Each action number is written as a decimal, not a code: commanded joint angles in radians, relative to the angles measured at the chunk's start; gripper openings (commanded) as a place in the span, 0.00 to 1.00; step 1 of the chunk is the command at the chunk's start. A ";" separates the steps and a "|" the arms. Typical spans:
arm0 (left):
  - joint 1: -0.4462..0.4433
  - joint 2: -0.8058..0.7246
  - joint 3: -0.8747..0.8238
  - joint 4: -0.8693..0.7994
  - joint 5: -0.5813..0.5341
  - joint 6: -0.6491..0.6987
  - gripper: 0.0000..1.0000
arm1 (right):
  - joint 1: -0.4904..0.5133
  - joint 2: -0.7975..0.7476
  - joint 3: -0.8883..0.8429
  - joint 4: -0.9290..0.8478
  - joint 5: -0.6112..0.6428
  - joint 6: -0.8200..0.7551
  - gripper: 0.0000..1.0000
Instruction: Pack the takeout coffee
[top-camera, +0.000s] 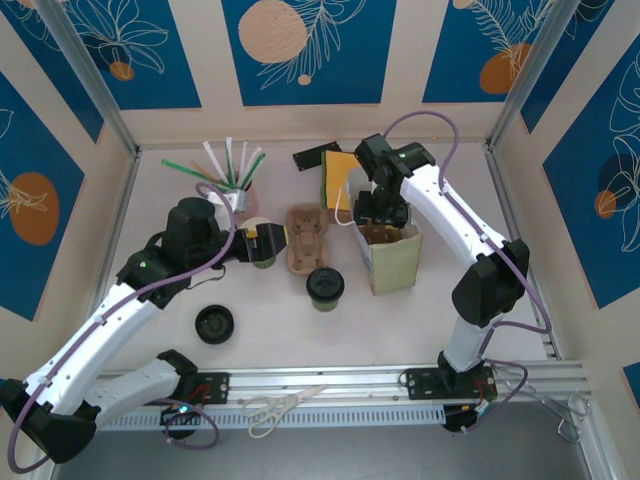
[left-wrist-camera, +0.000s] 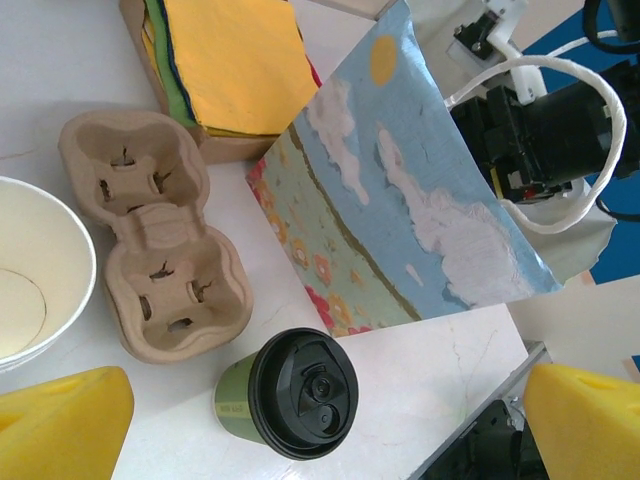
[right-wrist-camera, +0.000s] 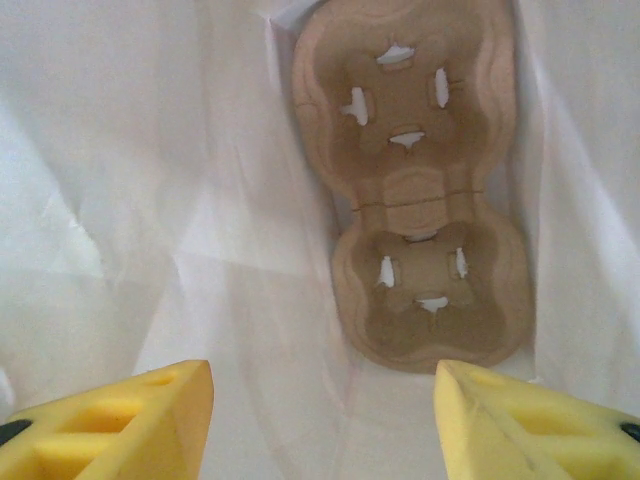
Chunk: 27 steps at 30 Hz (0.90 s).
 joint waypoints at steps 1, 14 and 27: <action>-0.006 0.010 0.039 0.011 0.028 0.016 1.00 | 0.002 -0.018 0.049 -0.053 0.014 0.022 0.60; -0.010 0.021 0.043 0.018 0.042 0.008 1.00 | -0.008 -0.016 0.116 -0.108 0.026 0.015 0.57; -0.027 0.044 0.061 0.031 0.059 0.016 1.00 | -0.015 -0.042 0.161 -0.161 0.057 0.013 0.46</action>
